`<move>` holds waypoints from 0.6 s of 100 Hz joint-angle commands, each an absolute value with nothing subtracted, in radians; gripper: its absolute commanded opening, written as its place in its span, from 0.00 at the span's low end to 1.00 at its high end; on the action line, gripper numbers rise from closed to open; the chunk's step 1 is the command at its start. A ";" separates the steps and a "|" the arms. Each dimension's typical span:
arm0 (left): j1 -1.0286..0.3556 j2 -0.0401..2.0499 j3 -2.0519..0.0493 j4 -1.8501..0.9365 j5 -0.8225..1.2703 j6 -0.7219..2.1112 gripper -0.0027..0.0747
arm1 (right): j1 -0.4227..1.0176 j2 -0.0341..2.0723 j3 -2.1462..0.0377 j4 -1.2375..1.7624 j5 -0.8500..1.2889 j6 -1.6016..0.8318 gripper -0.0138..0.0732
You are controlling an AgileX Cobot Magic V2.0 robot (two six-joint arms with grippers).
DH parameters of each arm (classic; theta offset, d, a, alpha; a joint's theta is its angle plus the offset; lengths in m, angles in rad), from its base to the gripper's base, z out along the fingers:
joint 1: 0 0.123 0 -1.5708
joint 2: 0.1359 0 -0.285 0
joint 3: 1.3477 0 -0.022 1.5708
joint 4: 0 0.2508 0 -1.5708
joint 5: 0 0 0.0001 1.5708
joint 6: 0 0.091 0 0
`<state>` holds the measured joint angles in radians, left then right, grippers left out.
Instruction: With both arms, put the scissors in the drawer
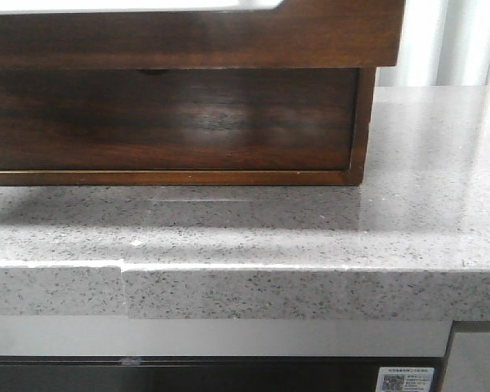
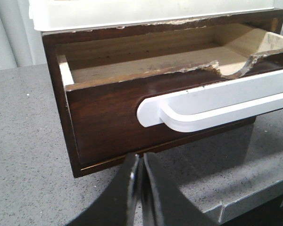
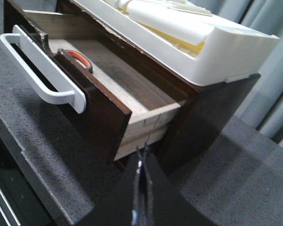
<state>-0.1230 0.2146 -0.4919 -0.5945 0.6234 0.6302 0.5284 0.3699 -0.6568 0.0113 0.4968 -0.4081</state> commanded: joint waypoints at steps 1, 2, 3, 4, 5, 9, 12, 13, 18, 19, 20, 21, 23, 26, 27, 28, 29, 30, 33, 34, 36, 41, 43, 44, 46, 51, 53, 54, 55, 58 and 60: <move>-0.124 0.228 -0.516 -0.619 0.557 0.624 0.01 | 0.492 0.293 -0.618 0.010 0.401 -0.370 0.10; -0.124 0.228 -0.516 -0.619 0.557 0.624 0.01 | 0.488 0.282 -0.615 0.010 0.403 -0.369 0.10; -0.124 0.228 -0.516 -0.619 0.557 0.624 0.01 | 0.487 0.277 -0.608 0.010 0.403 -0.369 0.10; -0.124 0.228 -0.516 -0.621 0.557 0.624 0.01 | 0.484 0.272 -0.605 0.010 0.403 -0.369 0.10; -0.124 0.228 -0.516 -0.621 0.557 0.624 0.01 | 0.482 0.262 -0.600 0.010 0.405 -0.369 0.10; -0.124 0.228 -0.516 -0.621 0.557 0.624 0.01 | 0.480 0.234 -0.589 0.010 0.410 -0.369 0.10; -0.124 0.228 -0.516 -0.621 0.557 0.624 0.01 | 0.480 0.219 -0.583 0.010 0.414 -0.369 0.10; -0.124 0.228 -0.516 -0.621 0.557 0.624 0.01 | 0.480 0.215 -0.580 0.010 0.414 -0.369 0.10; -0.124 0.228 -0.516 -0.621 0.557 0.624 0.01 | 0.480 0.195 -0.579 0.010 0.417 -0.369 0.10; -0.124 0.228 -0.516 -0.621 0.557 0.624 0.01 | 0.480 0.192 -0.579 0.010 0.416 -0.369 0.10; -0.124 0.228 -0.516 -0.621 0.557 0.624 0.01 | 0.480 0.189 -0.579 0.010 0.419 -0.369 0.10; -0.124 0.228 -0.516 -0.621 0.557 0.624 0.01 | 0.480 0.187 -0.579 0.010 0.419 -0.369 0.10; -0.124 0.228 -0.516 -0.621 0.557 0.624 0.01 | 0.480 0.185 -0.579 0.010 0.419 -0.369 0.10; -0.124 0.228 -0.516 -0.621 0.557 0.624 0.01 | 0.480 0.182 -0.579 0.010 0.416 -0.369 0.10; -0.124 0.228 -0.516 -0.621 0.557 0.624 0.01 | 0.480 0.181 -0.579 0.010 0.416 -0.369 0.10; -0.124 0.228 -0.516 -0.621 0.557 0.624 0.01 | 0.480 0.181 -0.579 0.010 0.416 -0.369 0.10; -0.124 0.228 -0.516 -0.621 0.557 0.624 0.01 | 0.480 0.181 -0.579 0.010 0.416 -0.369 0.10; -0.124 0.228 -0.516 -0.621 0.557 0.624 0.01 | 0.480 0.181 -0.579 0.010 0.416 -0.369 0.10; -0.124 0.228 -0.516 -0.621 0.557 0.624 0.01 | 0.480 0.181 -0.579 0.010 0.416 -0.369 0.10; -0.124 0.228 -0.516 -0.621 0.557 0.624 0.01 | 0.480 0.181 -0.579 0.010 0.416 -0.369 0.10; -0.124 0.228 -0.516 -0.621 0.557 0.624 0.01 | 0.480 0.181 -0.579 0.010 0.416 -0.369 0.10; -0.124 0.228 -0.516 -0.621 0.557 0.624 0.01 | 0.480 0.181 -0.579 0.010 0.416 -0.369 0.10; -0.124 0.228 -0.516 -0.621 0.557 0.624 0.01 | 0.480 0.181 -0.579 0.010 0.416 -0.369 0.10; -0.124 0.228 -0.516 -0.621 0.557 0.624 0.01 | 0.480 0.181 -0.579 0.010 0.416 -0.369 0.10; -0.124 0.228 -0.516 -0.621 0.557 0.624 0.01 | 0.480 0.181 -0.579 0.010 0.416 -0.369 0.10; -0.124 0.228 -0.516 -0.621 0.557 0.624 0.01 | 0.480 0.181 -0.579 0.010 0.416 -0.369 0.10; -0.124 0.228 -0.516 -0.621 0.557 0.624 0.01 | 0.480 0.181 -0.579 0.010 0.416 -0.369 0.10; -0.124 0.228 -0.516 -0.621 0.557 0.624 0.01 | 0.480 0.181 -0.579 0.010 0.416 -0.369 0.10; -0.124 0.228 -0.516 -0.621 0.557 0.624 0.01 | 0.480 0.181 -0.579 0.010 0.416 -0.369 0.10; -0.124 0.228 -0.516 -0.621 0.557 0.624 0.01 | 0.480 0.181 -0.579 0.010 0.416 -0.369 0.10; -0.124 0.228 -0.516 -0.621 0.557 0.624 0.01 | 0.480 0.181 -0.579 0.010 0.416 -0.369 0.10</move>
<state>-0.1230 0.2146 -0.4902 -0.5936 0.6234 0.6302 0.4884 0.1697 -0.5579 0.0113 0.4975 -0.3751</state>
